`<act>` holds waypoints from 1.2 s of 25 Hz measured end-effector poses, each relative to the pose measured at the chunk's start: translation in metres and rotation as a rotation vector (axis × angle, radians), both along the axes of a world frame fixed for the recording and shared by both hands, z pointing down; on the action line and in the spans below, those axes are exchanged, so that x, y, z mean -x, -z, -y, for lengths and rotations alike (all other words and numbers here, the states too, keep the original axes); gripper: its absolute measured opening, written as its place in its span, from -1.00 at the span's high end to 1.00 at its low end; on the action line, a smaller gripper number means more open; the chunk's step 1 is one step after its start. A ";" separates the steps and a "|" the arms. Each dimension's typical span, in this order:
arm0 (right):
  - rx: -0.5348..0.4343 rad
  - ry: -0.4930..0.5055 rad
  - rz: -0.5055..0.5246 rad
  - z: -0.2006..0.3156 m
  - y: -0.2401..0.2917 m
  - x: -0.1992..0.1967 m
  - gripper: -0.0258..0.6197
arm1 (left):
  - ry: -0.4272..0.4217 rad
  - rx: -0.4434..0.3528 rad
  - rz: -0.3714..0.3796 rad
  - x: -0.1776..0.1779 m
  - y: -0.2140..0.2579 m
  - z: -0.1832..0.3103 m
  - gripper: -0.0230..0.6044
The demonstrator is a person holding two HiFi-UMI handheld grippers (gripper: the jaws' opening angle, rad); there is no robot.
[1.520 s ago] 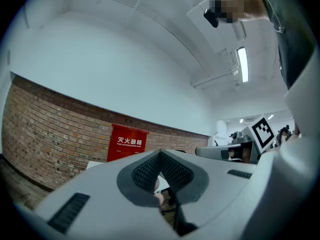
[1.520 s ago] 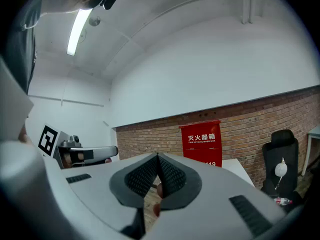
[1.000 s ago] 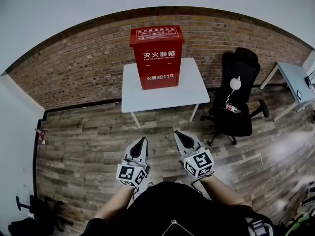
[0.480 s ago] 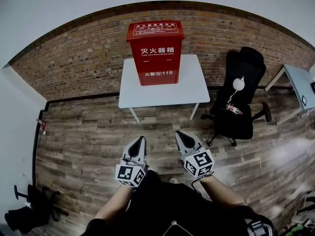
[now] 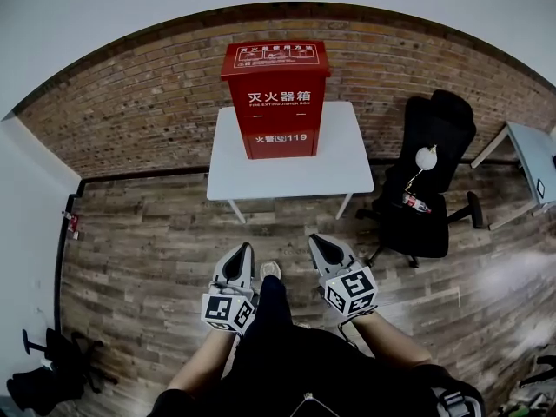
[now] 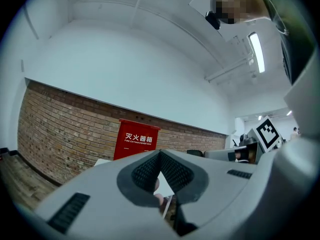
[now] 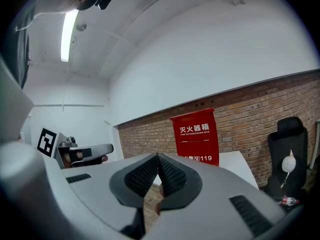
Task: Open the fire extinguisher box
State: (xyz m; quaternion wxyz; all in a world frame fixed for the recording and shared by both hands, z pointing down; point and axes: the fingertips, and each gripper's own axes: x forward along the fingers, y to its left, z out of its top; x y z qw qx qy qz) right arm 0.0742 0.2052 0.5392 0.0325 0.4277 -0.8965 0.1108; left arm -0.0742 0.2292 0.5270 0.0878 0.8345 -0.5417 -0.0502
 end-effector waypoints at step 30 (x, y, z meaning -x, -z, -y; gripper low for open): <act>-0.001 -0.221 -0.049 0.350 0.032 0.022 0.86 | -0.120 0.002 -0.016 0.067 0.026 0.380 0.77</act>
